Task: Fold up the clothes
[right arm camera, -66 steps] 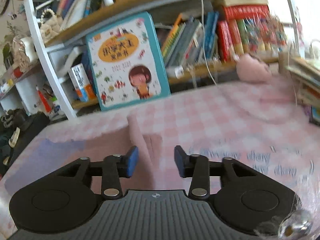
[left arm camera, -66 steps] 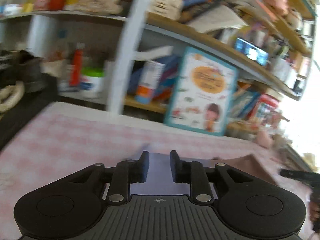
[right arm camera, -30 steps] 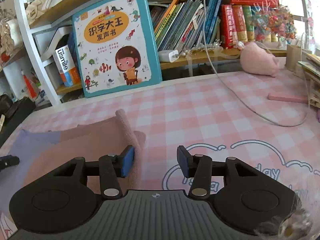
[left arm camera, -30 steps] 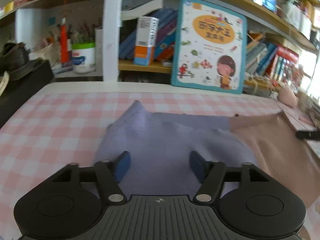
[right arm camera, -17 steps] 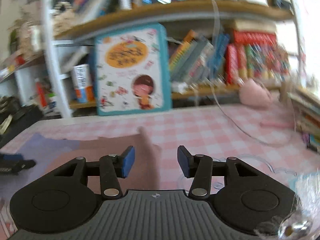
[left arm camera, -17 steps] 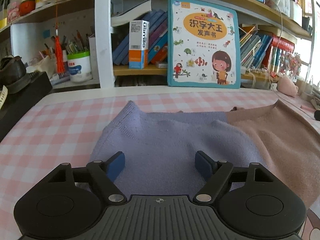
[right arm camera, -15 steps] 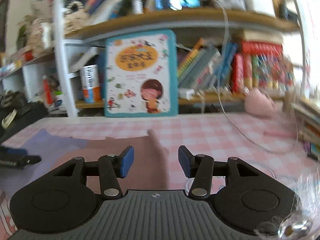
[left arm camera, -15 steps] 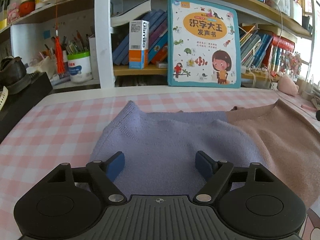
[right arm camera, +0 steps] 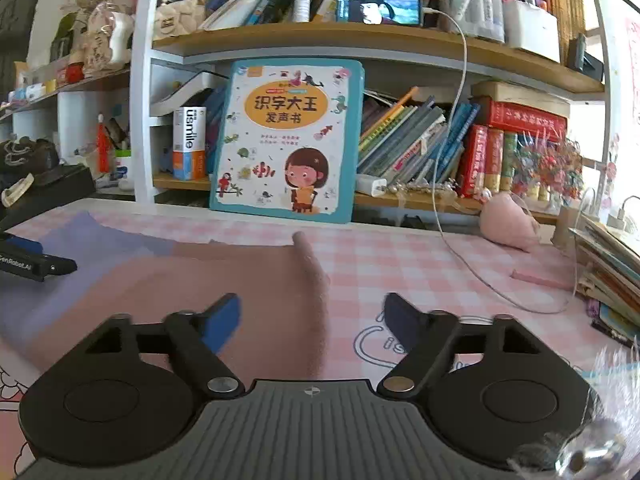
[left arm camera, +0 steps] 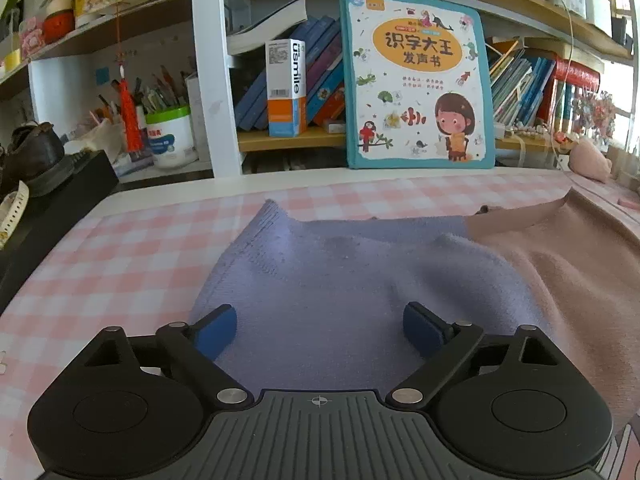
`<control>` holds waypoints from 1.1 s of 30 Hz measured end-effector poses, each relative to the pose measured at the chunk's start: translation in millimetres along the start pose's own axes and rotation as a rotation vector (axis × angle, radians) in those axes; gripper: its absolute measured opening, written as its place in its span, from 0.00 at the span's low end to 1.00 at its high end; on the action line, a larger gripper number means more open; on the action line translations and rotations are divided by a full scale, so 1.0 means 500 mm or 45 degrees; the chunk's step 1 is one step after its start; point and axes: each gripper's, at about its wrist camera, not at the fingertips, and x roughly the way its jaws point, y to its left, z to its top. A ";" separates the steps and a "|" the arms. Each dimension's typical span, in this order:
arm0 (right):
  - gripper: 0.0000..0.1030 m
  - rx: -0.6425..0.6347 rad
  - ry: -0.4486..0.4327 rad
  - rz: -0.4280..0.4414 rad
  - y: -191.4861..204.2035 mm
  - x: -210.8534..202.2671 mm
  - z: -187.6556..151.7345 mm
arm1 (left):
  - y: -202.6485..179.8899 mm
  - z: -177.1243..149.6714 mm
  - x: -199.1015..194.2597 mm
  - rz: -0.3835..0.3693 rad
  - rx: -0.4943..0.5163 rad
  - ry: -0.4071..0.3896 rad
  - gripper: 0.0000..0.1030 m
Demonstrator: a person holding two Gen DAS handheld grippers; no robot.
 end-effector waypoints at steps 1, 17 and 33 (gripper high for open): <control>0.79 0.003 0.000 -0.001 -0.001 0.000 0.000 | 0.000 0.000 0.000 0.005 0.002 0.001 0.92; 0.99 -0.023 0.100 -0.045 0.005 0.027 -0.002 | 0.009 -0.001 0.006 0.008 -0.032 0.020 0.97; 0.99 -0.042 0.122 -0.040 0.009 0.032 0.000 | 0.010 -0.001 0.005 0.010 -0.036 0.021 0.97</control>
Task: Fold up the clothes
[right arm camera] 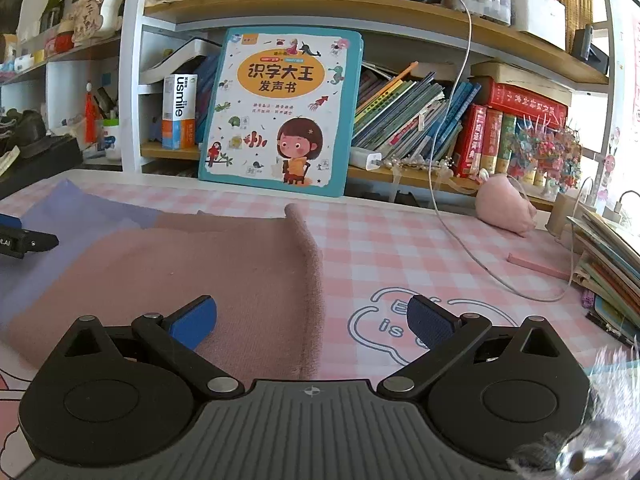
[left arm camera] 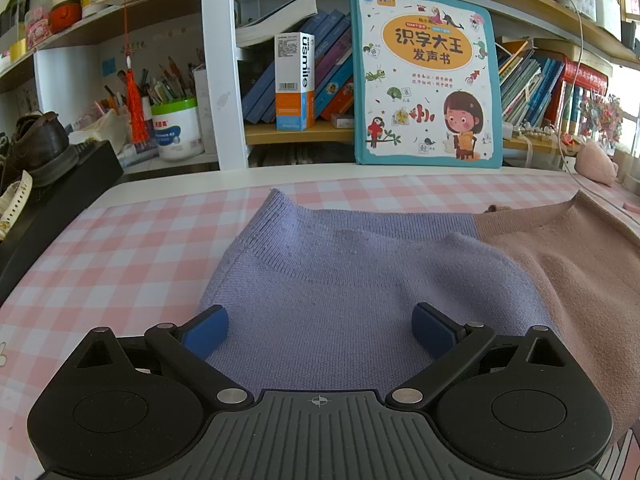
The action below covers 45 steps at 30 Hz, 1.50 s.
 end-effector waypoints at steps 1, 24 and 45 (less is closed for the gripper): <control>0.99 0.000 0.001 0.000 0.000 0.000 0.000 | 0.000 0.000 0.000 0.000 0.000 0.000 0.97; 0.99 0.005 0.099 -0.014 0.000 0.024 0.004 | -0.005 -0.012 -0.061 0.033 -0.020 -0.015 0.97; 1.00 0.039 0.157 0.004 -0.009 0.037 0.005 | 0.180 -0.118 -0.187 0.241 -0.763 0.247 0.96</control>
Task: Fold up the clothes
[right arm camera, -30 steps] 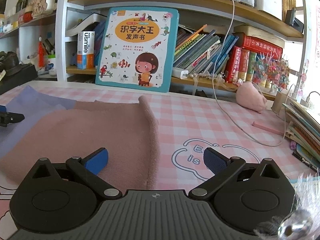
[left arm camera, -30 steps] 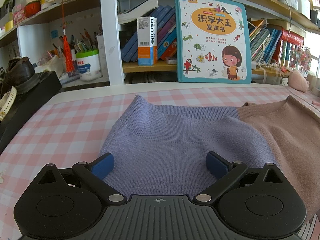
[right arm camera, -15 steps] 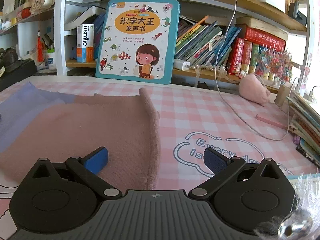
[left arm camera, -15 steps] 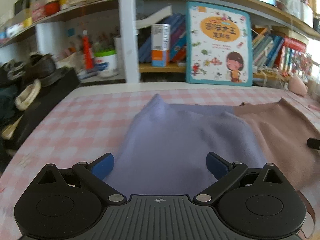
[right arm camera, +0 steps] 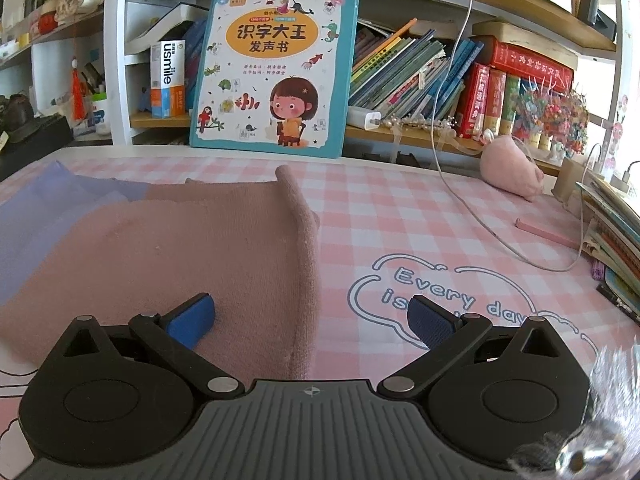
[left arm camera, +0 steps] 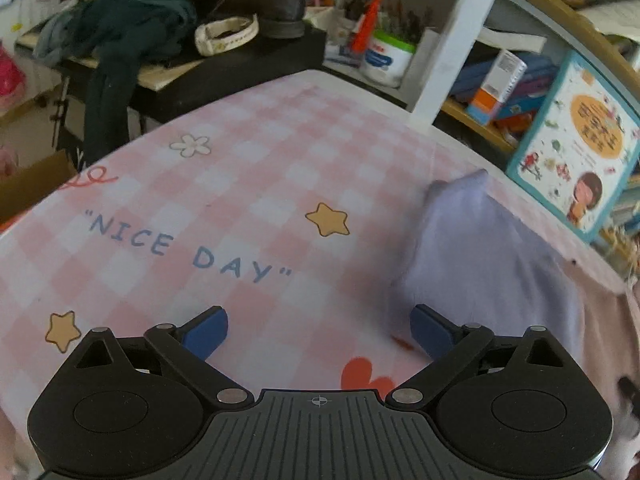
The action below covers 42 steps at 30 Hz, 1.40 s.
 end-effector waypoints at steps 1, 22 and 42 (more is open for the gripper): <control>1.00 0.001 0.001 0.001 0.000 0.001 0.000 | -0.003 0.001 0.003 -0.008 -0.008 0.003 0.96; 1.00 0.023 0.009 0.026 -0.007 0.003 0.001 | -0.038 0.009 0.028 -0.137 -0.317 0.070 0.66; 1.00 0.044 0.019 0.040 -0.013 0.006 0.000 | -0.053 0.004 -0.007 -0.271 -0.381 -0.008 0.20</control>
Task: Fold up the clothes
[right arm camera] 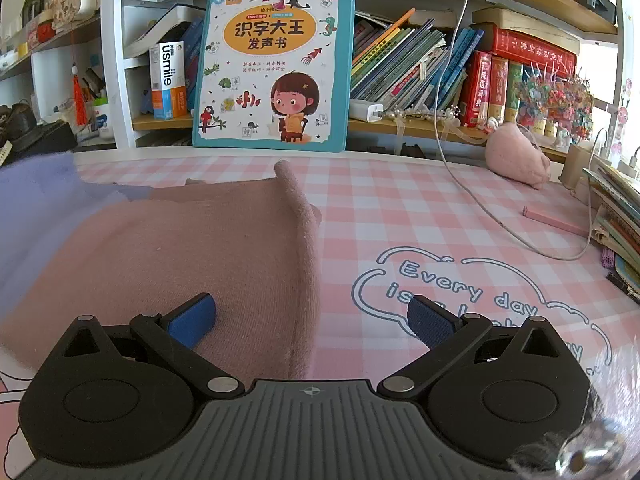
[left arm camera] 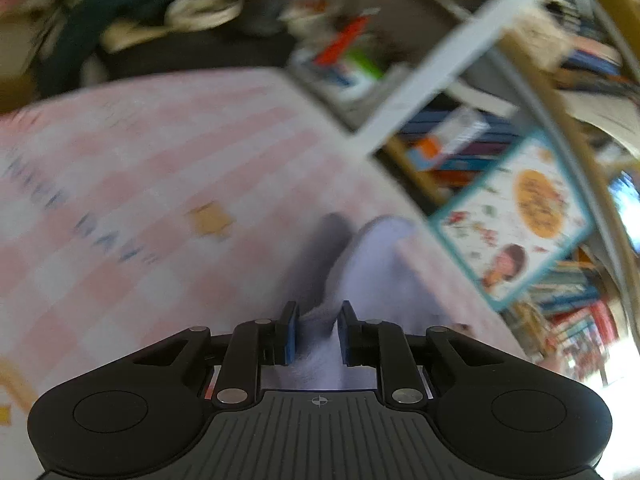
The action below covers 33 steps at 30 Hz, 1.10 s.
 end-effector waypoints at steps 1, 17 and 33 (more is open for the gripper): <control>1.00 0.001 0.000 0.001 0.000 0.000 0.000 | 0.013 -0.002 0.000 0.014 -0.038 0.009 0.24; 1.00 -0.003 -0.001 -0.001 -0.004 0.001 -0.001 | 0.007 -0.031 0.044 0.032 -0.081 0.011 0.49; 1.00 0.007 0.010 -0.008 -0.003 0.003 0.001 | -0.048 -0.031 0.040 -0.085 0.141 -0.002 0.19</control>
